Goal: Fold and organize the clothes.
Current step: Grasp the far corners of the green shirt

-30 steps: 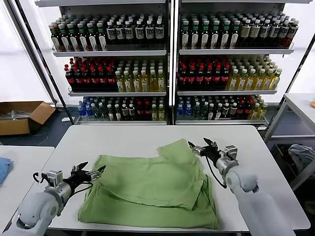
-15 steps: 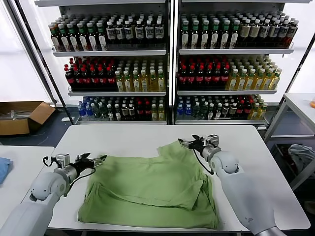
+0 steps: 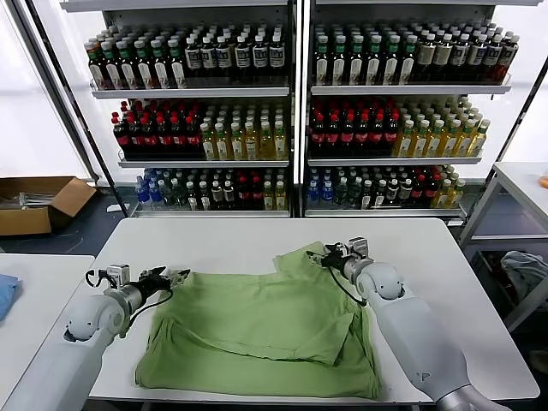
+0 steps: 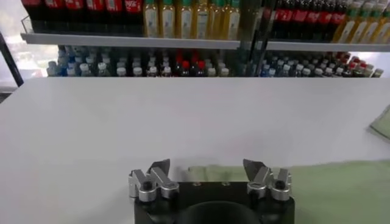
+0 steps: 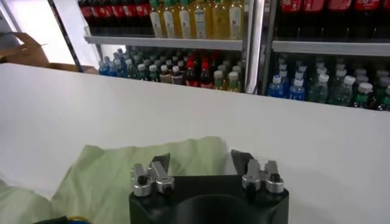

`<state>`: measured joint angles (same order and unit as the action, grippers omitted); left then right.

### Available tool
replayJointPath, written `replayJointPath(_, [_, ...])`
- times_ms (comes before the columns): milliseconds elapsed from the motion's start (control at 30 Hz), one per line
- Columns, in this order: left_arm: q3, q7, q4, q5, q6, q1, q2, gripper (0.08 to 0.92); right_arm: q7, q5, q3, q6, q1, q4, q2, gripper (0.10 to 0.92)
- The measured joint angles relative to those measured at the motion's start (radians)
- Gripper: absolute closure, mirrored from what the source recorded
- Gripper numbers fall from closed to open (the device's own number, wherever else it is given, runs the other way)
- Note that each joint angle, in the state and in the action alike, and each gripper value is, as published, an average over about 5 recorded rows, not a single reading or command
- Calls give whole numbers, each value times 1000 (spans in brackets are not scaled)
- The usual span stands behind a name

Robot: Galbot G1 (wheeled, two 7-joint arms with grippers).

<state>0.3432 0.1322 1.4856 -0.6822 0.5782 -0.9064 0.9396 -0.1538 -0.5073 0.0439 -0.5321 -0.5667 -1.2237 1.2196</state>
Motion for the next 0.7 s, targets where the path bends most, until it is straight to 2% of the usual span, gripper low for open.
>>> replayJointPath(467, [11, 8, -2, -19, -3, -28, 4, 744, 4, -25, -6, 0, -1, -2, 8, 888])
replayJointPath(633, [13, 7, 4, -27, -1, -27, 6, 879, -1, -45, 1, 16, -15, -20, 1, 919])
replayJointPath(700, [16, 3, 9, -32, -1, -26, 6, 903, -1, -55, 6, 25, -23, -33, -2, 919])
